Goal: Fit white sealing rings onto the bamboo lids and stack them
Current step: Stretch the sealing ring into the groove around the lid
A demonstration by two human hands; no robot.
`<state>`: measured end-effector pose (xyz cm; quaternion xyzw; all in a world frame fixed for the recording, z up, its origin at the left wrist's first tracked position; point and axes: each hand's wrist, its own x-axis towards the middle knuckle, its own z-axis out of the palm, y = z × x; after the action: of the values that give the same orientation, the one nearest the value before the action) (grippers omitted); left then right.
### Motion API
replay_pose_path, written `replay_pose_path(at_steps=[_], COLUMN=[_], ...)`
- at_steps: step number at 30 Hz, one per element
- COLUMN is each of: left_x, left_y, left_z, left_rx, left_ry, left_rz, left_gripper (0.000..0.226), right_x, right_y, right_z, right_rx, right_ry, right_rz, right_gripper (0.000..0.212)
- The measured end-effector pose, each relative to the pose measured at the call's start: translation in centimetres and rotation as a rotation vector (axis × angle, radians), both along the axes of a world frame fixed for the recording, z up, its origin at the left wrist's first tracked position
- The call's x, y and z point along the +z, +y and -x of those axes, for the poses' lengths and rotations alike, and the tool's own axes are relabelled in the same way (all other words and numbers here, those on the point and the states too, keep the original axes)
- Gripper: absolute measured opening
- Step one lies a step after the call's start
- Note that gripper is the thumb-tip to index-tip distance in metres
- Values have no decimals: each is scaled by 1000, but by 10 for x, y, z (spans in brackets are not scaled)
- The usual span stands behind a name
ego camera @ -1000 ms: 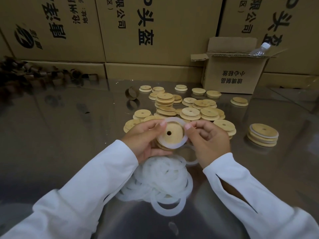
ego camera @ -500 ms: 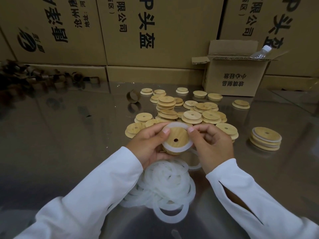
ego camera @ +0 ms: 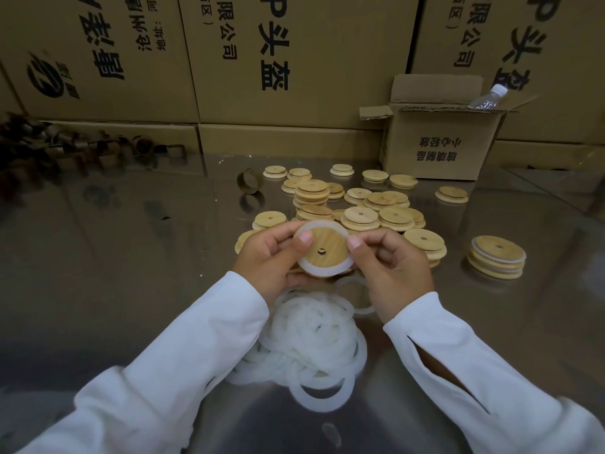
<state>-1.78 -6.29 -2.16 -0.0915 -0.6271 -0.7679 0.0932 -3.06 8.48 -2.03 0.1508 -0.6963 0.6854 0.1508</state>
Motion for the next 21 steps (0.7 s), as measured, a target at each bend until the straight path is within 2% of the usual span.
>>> replay_pose_path(at_steps=[4, 8, 11, 15, 18, 21], left_x=[-1, 1, -1, -5, -5, -3], left_y=[3, 6, 4, 2, 0, -2], left_z=[0, 0, 1, 2, 2, 0], left_rx=[76, 37, -14, -37, 23, 74], left_ry=[-16, -46, -81, -138, -85, -11], left_rz=[-66, -157, -59, 66, 154, 231], left_gripper=[21, 24, 23, 16, 19, 15], right_x=[-4, -4, -3, -5, -5, -2], right_y=[-4, -8, -2, 0, -1, 1], right_z=[-2, 0, 5, 3, 2, 2], right_rx=[-31, -105, -138, -125, -116, -105], right_ry=[-61, -60, -58, 34, 87, 46], right_rz=[16, 8, -26, -200, -268, -252], right_gripper=[9, 12, 15, 14, 16, 12])
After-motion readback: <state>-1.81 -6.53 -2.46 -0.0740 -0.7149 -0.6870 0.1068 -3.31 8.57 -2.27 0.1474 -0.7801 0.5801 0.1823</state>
